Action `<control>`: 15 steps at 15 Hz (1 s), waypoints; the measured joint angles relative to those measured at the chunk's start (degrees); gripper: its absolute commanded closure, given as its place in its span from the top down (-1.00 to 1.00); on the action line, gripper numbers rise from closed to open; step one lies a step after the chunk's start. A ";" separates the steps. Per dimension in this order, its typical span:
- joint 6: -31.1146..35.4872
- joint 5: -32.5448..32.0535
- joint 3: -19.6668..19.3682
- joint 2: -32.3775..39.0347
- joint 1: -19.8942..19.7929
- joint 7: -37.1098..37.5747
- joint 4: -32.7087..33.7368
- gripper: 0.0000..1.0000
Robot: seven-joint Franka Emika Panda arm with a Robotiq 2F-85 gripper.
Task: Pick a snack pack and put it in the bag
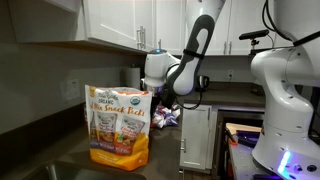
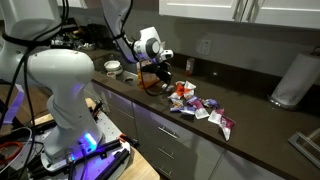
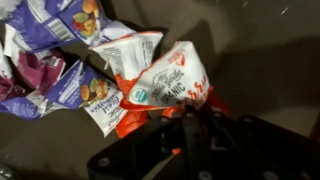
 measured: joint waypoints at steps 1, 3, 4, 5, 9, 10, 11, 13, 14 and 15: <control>-4.27 -0.17 -1.28 -2.29 1.02 0.00 0.95 -0.92; -12.99 -0.58 -3.02 -7.35 2.46 0.00 3.36 -0.93; -17.28 -0.74 -3.39 -10.03 2.90 0.00 4.65 -0.92; -21.55 -1.26 -1.33 -12.81 1.16 0.01 5.98 -0.92; -35.26 -0.16 16.58 -22.93 -13.76 0.00 9.68 -0.92; -37.01 0.63 21.35 -25.03 -17.64 -0.01 9.92 -0.92; -38.08 1.69 25.73 -26.84 -21.25 -0.04 9.92 -0.92; -39.81 4.70 32.82 -29.96 -26.85 -0.26 9.88 -0.92; -40.71 6.61 35.34 -31.29 -28.68 -0.51 9.87 -0.92; -41.50 8.91 37.30 -32.53 -30.02 -1.06 9.87 -0.92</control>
